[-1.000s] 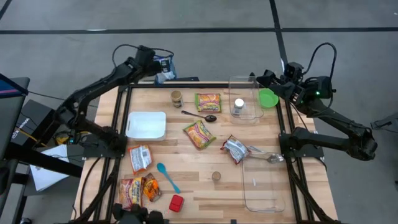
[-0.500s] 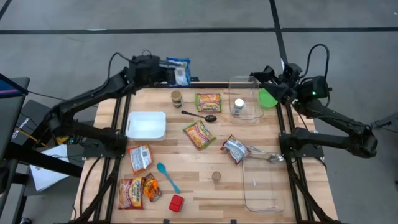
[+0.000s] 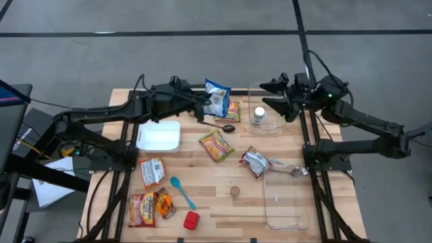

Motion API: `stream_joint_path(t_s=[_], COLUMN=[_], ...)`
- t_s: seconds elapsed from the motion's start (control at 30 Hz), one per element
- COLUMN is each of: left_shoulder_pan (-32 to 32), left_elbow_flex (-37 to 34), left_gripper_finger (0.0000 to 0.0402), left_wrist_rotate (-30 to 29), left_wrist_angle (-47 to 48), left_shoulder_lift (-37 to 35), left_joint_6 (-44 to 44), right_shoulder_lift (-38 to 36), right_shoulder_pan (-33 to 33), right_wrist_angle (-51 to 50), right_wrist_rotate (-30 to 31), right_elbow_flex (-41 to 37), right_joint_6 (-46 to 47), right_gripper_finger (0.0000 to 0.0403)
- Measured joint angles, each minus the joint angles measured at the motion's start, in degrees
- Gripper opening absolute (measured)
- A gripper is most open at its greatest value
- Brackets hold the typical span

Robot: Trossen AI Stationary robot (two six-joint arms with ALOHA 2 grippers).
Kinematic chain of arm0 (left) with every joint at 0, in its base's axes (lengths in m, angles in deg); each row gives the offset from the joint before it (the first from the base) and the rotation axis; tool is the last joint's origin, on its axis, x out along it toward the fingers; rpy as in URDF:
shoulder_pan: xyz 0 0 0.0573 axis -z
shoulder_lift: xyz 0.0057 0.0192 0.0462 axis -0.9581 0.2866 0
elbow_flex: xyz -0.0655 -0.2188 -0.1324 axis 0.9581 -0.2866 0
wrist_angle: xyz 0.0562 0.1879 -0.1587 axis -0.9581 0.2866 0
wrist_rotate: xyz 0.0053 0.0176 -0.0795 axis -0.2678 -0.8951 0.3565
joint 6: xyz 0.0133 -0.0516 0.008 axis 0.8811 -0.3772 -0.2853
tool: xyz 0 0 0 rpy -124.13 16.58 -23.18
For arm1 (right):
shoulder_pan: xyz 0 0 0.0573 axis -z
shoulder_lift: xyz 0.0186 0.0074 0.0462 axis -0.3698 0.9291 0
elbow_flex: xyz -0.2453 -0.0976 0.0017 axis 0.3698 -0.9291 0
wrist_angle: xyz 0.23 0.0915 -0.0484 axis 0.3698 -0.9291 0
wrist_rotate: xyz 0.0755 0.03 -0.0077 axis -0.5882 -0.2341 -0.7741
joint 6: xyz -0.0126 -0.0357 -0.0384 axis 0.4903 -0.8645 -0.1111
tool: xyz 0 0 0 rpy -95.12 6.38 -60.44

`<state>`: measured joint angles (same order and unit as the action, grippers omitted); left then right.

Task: Pick & Place Food Item
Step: Put the blue noodle pack into the bottom transparent bin

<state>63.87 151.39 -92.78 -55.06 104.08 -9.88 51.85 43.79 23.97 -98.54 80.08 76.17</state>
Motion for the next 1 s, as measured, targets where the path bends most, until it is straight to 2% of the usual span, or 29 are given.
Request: stream_joint_path(t_s=[0.1, 0.33, 0.53, 1.0], left_shoulder_pan=[2.54, 5.62, 6.72, 6.87], left_elbow_flex=[0.15, -0.01, 0.01, 0.01], left_gripper_finger=[0.0, 0.0, 0.0, 0.0], left_wrist_rotate=[-1.93, -4.12, -5.47, -5.44], left_wrist_angle=[-5.56, -9.39, -9.98, -11.03], left_shoulder_lift=[0.73, 1.95, 1.83, 1.7], left_joint_6=[1.28, 3.68, 5.33, 5.66], right_shoulder_lift=[3.13, 11.39, 15.59, 20.5], right_shoulder_pan=[-2.68, -7.36, -7.75, -7.56], right_wrist_angle=[-6.98, -17.59, -17.86, -15.79], right_wrist_rotate=[2.61, 10.9, 11.28, 11.46], right_elbow_flex=[4.92, 14.33, 17.5, 18.23], right_joint_6=[-3.53, -7.9, -7.93, -7.91], right_gripper_finger=[0.0315, 0.0315, 0.0315, 0.0315])
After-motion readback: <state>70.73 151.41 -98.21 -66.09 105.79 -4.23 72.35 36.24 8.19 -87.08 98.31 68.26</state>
